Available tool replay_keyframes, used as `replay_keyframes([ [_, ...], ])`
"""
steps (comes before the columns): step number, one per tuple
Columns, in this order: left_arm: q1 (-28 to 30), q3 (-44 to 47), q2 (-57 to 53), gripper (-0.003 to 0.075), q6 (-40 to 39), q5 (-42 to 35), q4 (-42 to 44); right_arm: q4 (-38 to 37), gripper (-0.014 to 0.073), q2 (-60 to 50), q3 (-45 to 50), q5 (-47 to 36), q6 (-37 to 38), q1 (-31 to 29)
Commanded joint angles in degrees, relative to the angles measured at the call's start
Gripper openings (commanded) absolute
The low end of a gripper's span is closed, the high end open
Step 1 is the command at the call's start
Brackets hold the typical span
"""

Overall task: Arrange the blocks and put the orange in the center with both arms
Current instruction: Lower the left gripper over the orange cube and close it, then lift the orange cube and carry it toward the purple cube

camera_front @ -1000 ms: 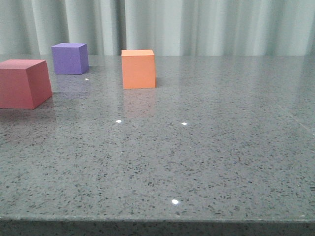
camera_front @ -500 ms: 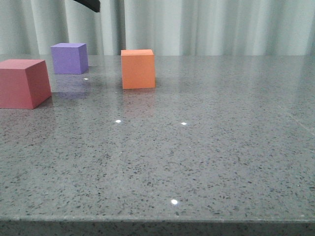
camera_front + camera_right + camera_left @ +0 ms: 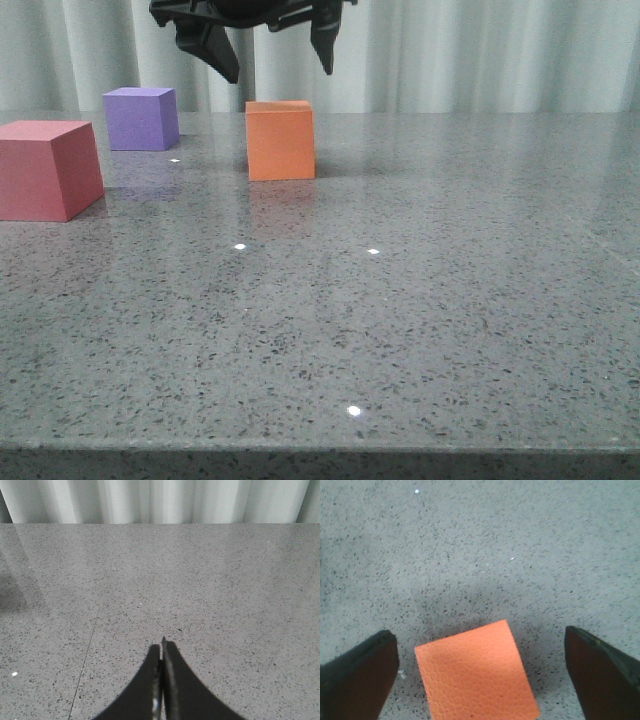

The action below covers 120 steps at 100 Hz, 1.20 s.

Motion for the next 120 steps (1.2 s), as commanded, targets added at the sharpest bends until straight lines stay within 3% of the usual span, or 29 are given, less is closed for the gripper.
replay_keyframes([
  [1,-0.4,-2.2,-2.2,0.0638,-0.7,-2.2,1.3,-1.3,-0.011,-0.1,-1.6,-4.4,-0.2,-0.4],
  [48,-0.4,-2.2,1.8,0.0627,-0.7,0.0,0.9,-1.3,-0.011,-0.1,-1.6,-4.4,-0.2,-0.4],
  [55,-0.4,-2.2,1.8,0.0573,-0.7,0.8,0.9,-1.3,-0.011,-0.1,-1.6,-4.4,-0.2,-0.4],
  [74,-0.5,-2.2,1.8,0.0267,-0.7,1.4,0.9,-1.3,-0.011,-0.1,-1.6,-4.4,-0.2,-0.4],
  [86,-0.8,-2.2,1.7,0.014,-0.7,1.8,1.0,-1.3,-0.011,-0.1,-1.6,-4.4,-0.2,-0.4],
  [96,-1.0,-2.2,1.0,0.0102,-0.7,3.0,1.0,-1.3,-0.011,-0.1,-1.6,-4.4,-0.2,-0.4],
  [120,-0.1,-2.2,-4.8,0.0102,4.0,4.1,1.6,-1.3,-0.011,-0.1,-1.6,-4.4,-0.2,-0.4],
])
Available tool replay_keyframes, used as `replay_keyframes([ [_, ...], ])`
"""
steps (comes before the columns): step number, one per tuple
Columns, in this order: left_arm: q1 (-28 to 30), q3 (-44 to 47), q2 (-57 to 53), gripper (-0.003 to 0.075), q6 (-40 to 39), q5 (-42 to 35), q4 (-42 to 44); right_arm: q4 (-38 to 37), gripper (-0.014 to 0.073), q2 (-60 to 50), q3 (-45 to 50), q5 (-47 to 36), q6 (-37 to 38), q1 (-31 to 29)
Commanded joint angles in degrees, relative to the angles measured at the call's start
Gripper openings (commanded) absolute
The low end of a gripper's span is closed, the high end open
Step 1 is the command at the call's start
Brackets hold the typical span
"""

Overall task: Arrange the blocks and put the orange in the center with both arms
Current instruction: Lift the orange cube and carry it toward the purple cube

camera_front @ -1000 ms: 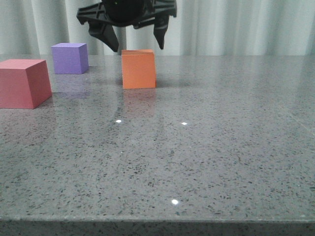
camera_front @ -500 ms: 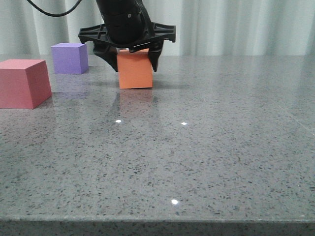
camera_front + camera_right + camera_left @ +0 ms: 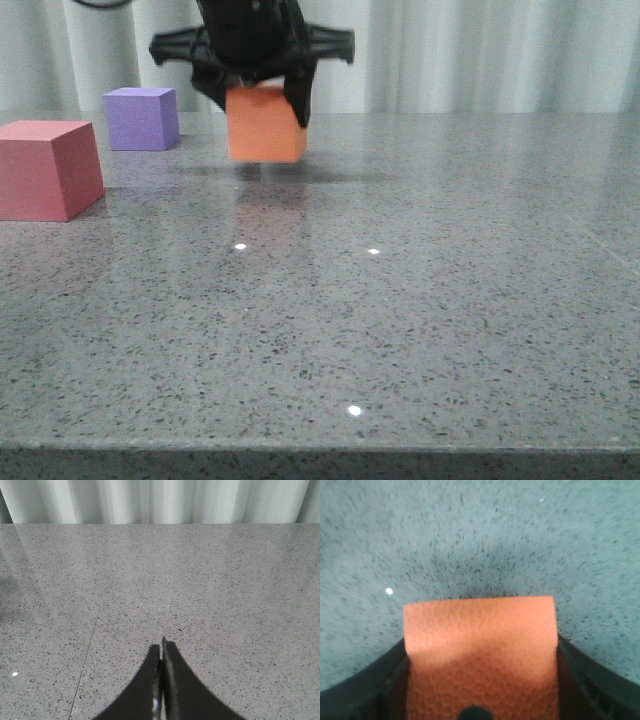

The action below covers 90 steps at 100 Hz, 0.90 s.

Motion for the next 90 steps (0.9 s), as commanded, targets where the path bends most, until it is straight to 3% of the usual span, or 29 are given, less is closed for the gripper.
replay_keyframes([
  [1,0.5,-1.9,-6.6,0.0102,2.4,-2.0,1.3,-1.3,-0.011,-0.1,-1.6,-4.4,-0.2,-0.4],
  [49,11.7,0.0,-14.7,0.0101,11.3,4.1,0.7,-1.3,-0.011,-0.1,-1.6,-4.4,-0.2,-0.4],
  [90,16.8,9.5,-14.7,0.0101,11.4,-3.7,-2.1,-1.3,-0.011,-0.1,-1.6,-4.4,-0.2,-0.4],
])
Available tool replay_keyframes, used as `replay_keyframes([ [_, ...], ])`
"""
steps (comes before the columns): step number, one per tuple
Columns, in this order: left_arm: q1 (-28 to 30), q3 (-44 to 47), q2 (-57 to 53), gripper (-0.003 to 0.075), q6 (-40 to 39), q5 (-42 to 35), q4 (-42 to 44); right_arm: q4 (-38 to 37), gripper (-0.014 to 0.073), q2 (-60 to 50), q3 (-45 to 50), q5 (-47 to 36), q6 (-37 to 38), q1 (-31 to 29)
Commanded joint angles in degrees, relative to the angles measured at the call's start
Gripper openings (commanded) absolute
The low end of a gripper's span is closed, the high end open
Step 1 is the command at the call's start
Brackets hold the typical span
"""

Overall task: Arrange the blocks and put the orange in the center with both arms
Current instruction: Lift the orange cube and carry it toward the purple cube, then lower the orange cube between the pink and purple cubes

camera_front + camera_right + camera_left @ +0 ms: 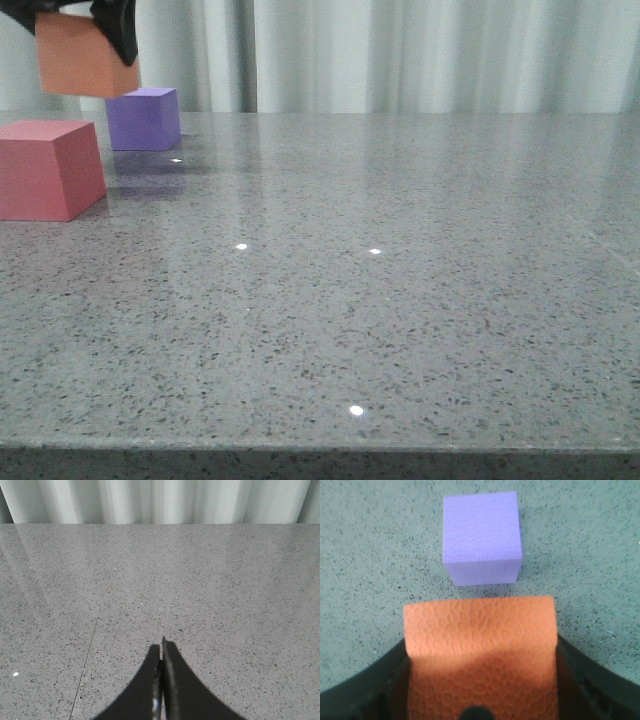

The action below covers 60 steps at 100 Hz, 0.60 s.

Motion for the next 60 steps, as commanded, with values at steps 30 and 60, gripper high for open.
replay_keyframes([
  [30,1.5,4.1,-1.3,0.0101,0.0,-11.7,-1.2,-1.3,-0.011,-0.1,-1.6,-4.4,-0.2,-0.4],
  [60,1.5,4.2,1.9,0.0101,0.0,-12.6,-1.2,-1.3,-0.011,-0.1,-1.6,-4.4,-0.2,-0.4],
])
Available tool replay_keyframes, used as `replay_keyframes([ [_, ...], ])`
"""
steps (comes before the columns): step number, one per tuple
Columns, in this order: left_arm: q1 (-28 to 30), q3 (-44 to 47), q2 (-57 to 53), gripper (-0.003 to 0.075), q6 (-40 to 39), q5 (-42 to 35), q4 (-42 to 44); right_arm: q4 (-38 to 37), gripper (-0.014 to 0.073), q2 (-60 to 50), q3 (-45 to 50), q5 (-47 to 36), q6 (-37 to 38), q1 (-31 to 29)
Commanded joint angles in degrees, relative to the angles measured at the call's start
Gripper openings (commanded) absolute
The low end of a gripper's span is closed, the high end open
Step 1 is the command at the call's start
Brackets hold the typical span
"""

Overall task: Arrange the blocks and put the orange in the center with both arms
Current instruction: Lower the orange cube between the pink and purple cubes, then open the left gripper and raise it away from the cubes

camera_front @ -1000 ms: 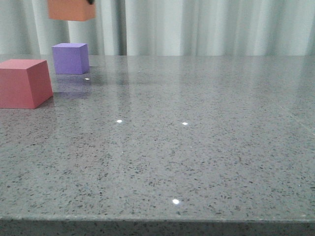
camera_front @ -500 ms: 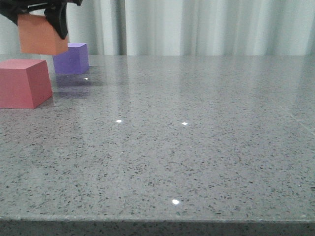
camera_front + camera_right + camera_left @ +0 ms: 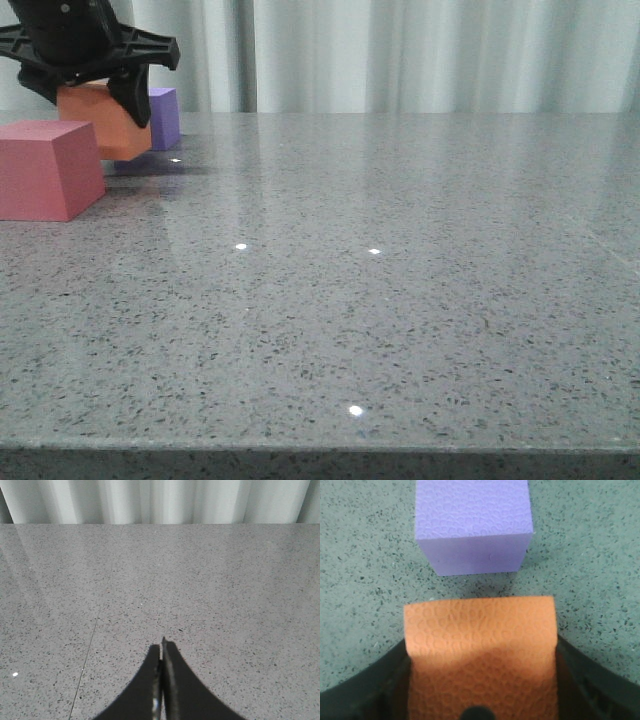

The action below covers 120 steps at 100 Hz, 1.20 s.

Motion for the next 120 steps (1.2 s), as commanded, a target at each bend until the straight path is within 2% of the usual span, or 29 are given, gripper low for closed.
replay_keyframes([
  [1,0.1,-1.3,-2.4,0.0101,0.0,-3.4,0.3,-1.3,-0.011,-0.1,-1.6,-4.4,-0.2,-0.4],
  [58,0.1,-1.1,-0.5,0.0114,0.0,-2.2,0.3,-1.3,-0.011,-0.1,-1.6,-4.4,-0.2,-0.4],
  [67,0.1,-1.1,-0.5,0.0183,0.0,-2.2,0.4,-1.3,-0.011,-0.1,-1.6,-4.4,-0.2,-0.4],
  [77,0.1,-1.1,-0.5,0.0353,0.0,-2.2,0.4,-1.3,-0.011,-0.1,-1.6,-4.4,-0.2,-0.4],
  [82,0.1,-1.1,-0.6,0.0461,0.0,-2.3,0.4,-1.3,-0.011,-0.1,-1.6,-4.4,-0.2,-0.4],
  [92,0.1,-1.6,-1.4,0.06,0.0,-2.2,0.8,-1.3,-0.011,-0.1,-1.6,-4.4,-0.2,-0.4],
  [99,0.1,-2.1,-2.6,0.0631,0.0,-1.5,0.9,-1.3,-0.011,-0.1,-1.6,-4.4,-0.2,-0.4],
  [120,0.1,-2.1,-9.3,0.0631,0.0,0.3,1.0,-1.3,-0.011,-0.1,-1.6,-4.4,-0.2,-0.4],
])
